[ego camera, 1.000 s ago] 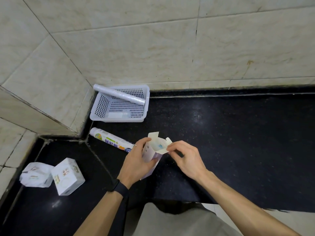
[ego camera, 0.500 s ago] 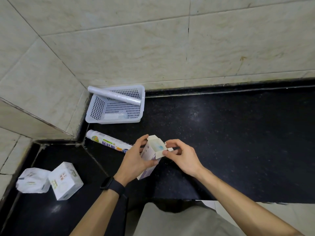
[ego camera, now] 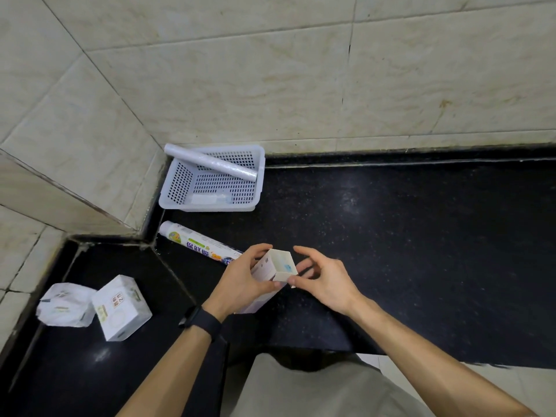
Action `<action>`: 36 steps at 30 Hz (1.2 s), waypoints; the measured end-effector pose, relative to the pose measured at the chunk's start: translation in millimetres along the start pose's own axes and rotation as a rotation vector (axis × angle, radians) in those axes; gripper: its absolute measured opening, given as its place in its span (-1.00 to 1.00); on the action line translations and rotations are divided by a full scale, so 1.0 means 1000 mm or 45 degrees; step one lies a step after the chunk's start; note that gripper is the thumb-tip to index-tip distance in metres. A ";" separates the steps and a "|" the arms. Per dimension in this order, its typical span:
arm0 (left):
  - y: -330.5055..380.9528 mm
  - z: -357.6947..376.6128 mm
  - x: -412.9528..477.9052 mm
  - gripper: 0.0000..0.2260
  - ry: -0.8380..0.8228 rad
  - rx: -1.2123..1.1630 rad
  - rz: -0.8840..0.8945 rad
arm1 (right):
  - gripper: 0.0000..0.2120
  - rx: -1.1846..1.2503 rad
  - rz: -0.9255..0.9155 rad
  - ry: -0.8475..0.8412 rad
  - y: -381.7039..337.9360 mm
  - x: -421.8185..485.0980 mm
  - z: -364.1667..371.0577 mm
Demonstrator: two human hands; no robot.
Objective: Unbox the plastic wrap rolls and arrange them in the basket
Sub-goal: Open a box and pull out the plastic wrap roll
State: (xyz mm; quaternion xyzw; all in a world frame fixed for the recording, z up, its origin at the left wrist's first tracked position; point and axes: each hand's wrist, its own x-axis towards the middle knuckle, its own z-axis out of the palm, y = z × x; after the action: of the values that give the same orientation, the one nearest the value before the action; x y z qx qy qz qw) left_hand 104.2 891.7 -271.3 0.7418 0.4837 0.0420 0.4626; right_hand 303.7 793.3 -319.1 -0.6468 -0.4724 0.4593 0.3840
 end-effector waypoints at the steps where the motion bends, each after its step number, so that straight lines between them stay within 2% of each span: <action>1: 0.000 0.000 0.000 -0.32 -0.007 0.000 0.009 | -0.29 -0.005 0.004 -0.015 0.000 0.001 -0.001; 4: 0.000 -0.003 -0.001 -0.37 -0.028 0.016 0.071 | -0.18 -0.036 0.007 -0.075 -0.002 0.006 -0.006; 7: 0.000 -0.004 -0.002 -0.38 -0.047 0.032 0.105 | -0.30 -0.178 -0.027 -0.166 -0.008 0.010 -0.011; 10: -0.002 -0.002 -0.002 -0.39 -0.041 0.054 0.107 | -0.44 -0.175 -0.060 -0.194 -0.013 0.012 -0.010; 14: -0.003 -0.001 -0.006 -0.31 -0.090 0.040 0.073 | -0.49 -0.185 -0.120 -0.131 -0.019 0.010 -0.007; 17: -0.001 0.000 -0.009 -0.41 -0.036 0.012 0.094 | -0.49 -0.251 -0.166 -0.114 -0.023 0.011 -0.008; 21: 0.001 0.001 -0.008 -0.47 0.091 0.043 0.096 | -0.36 -0.366 -0.214 -0.087 -0.023 0.011 -0.012; 24: 0.000 0.001 -0.007 -0.48 0.168 0.144 0.086 | -0.26 -0.329 -0.170 0.011 -0.021 0.008 -0.015; 26: -0.001 0.000 -0.006 -0.48 0.222 0.180 0.104 | -0.34 -0.298 -0.165 0.137 -0.021 0.006 -0.016; 30: -0.003 0.005 -0.006 -0.42 0.350 0.282 0.154 | -0.64 -0.262 -0.203 0.304 -0.024 0.002 -0.007; 33: -0.001 0.009 -0.004 -0.39 0.410 0.351 0.223 | -0.70 -0.244 -0.192 0.334 -0.027 0.002 0.004; 36: 0.002 0.012 -0.003 -0.37 0.437 0.407 0.263 | -0.66 -0.287 -0.112 0.348 -0.030 0.006 0.011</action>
State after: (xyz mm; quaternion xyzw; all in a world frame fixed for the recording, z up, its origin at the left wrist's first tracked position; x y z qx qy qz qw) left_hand 110.4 881.4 -275.4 0.8329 0.4773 0.1374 0.2439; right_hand 286.3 807.6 -295.5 -0.7209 -0.4920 0.2942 0.3894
